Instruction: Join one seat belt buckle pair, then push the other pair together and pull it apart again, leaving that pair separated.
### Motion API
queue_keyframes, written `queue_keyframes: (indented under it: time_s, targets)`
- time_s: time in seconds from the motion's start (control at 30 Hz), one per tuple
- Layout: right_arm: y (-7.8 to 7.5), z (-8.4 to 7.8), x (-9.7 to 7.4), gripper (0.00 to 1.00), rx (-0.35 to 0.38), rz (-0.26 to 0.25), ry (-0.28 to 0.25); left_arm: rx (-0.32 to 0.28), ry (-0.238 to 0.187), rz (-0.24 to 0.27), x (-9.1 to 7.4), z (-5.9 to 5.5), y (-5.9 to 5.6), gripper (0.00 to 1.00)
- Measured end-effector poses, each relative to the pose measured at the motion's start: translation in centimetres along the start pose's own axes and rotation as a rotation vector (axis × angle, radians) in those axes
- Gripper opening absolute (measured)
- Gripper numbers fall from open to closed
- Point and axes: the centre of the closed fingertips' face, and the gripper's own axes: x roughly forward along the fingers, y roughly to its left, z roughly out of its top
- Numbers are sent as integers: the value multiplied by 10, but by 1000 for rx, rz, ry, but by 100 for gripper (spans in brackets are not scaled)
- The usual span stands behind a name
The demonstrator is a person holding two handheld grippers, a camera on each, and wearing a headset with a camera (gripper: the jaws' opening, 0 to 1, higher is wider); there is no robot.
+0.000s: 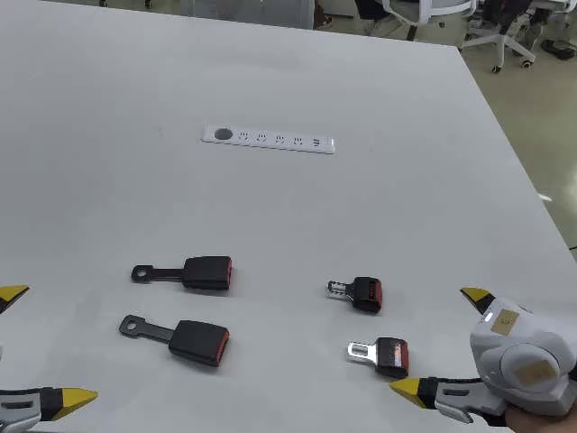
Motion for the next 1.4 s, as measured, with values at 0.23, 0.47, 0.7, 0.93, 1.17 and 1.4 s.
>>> queue_keyframes:
  time_s: [0.23,0.47,0.7,0.93,1.17,1.4]
  targets:
    - [2,-1,0,98,-4,1,1,0,-1,1,0,0,0,98]
    - [3,0,-1,98,-5,3,-1,5,2,-4,0,0,-1,97]
    - [4,-1,0,97,-8,4,0,-4,-2,-17,1,1,-5,97]
    - [2,1,0,98,-6,-3,-1,-6,1,-18,1,0,-5,97]
    - [1,1,2,98,-6,-2,2,-5,6,-17,1,-1,-5,97]
    - [2,2,5,98,-6,2,6,-8,7,-17,1,-1,-4,97]
